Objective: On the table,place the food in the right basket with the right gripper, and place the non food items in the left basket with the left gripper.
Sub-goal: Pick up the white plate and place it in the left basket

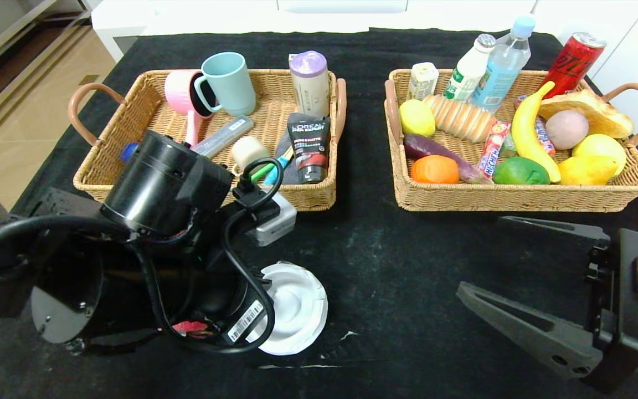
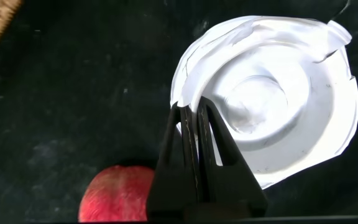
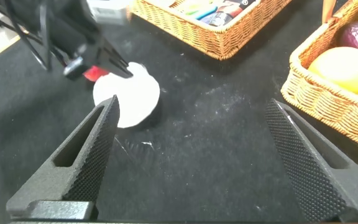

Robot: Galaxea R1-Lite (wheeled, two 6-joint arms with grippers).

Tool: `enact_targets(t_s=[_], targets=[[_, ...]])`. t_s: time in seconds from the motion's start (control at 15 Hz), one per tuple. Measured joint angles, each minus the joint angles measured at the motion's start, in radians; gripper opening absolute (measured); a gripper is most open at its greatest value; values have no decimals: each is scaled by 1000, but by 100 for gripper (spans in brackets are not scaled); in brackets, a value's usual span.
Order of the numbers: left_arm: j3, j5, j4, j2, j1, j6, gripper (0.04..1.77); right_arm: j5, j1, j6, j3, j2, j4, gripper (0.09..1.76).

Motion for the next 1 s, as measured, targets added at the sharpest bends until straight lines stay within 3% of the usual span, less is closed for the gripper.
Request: enact_targets(t_s=[0.47,0.8,1.0], targets=[[-90,20,-5,-54,10,-44,13,0,3,-2,0,-18,1,171],[-181,32,-21,-58,40,-136,13,1,3,-2,-2,-27,2,171],[-216,26,-184,-48,88,-194,13,0,2,-1,-3,-31,2,171]])
